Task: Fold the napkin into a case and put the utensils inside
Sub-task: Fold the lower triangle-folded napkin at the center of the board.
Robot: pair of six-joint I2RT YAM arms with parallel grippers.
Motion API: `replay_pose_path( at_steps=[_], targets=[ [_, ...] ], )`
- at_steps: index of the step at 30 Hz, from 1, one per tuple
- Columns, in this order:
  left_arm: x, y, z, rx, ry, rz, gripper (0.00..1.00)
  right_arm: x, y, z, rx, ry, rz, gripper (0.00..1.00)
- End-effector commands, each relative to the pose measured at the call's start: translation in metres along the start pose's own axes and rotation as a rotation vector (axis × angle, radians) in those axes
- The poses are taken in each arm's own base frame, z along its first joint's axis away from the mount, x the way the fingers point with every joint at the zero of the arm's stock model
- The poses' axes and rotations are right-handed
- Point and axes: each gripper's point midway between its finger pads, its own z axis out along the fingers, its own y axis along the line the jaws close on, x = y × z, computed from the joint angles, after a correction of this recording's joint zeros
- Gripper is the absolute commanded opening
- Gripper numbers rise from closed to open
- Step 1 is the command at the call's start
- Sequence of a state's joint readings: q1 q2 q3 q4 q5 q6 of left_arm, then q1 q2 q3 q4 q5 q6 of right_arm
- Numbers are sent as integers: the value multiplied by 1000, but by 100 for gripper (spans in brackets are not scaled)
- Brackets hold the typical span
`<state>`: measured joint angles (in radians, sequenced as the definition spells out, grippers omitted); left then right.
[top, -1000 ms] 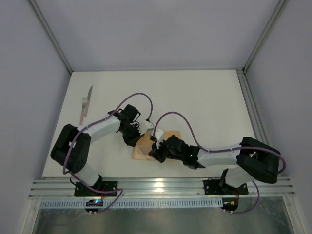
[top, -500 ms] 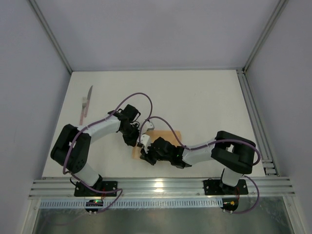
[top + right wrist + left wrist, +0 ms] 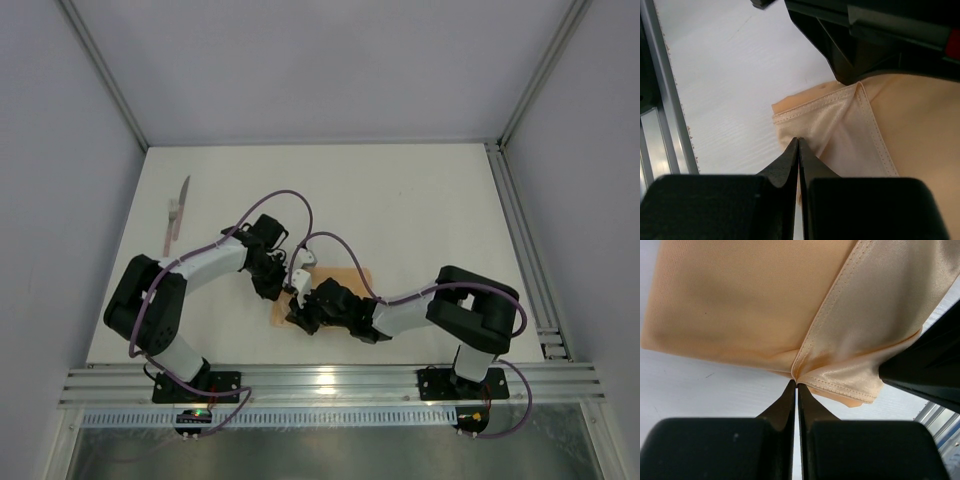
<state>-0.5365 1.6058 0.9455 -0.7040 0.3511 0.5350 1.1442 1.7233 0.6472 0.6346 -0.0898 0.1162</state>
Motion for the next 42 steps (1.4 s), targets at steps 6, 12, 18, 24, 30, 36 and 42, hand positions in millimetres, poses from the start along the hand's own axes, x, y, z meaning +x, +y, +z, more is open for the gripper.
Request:
replay_pose_path(
  at_steps=[6,12,18,24,30,36,42],
  targets=[
    [-9,-2,-3,4,-37,-14,0,18,-10,9,20,18,115,4],
    [-18,6,-25,2,-91,-97,18,20,-9,5,12,20,143,4],
    [-51,-5,-74,55,-275,-153,25,9,-5,9,-9,8,143,3],
    [-38,-30,-58,125,-255,-168,25,-5,-4,5,-7,-36,165,3],
    [-24,-39,-24,136,-206,-120,27,-16,-6,0,7,-81,185,3],
    [-26,-34,-15,143,-182,-125,28,-16,-7,2,10,-81,187,3],
    [-33,-30,-25,142,-204,-120,20,-18,-8,0,16,-93,210,3]
  ],
)
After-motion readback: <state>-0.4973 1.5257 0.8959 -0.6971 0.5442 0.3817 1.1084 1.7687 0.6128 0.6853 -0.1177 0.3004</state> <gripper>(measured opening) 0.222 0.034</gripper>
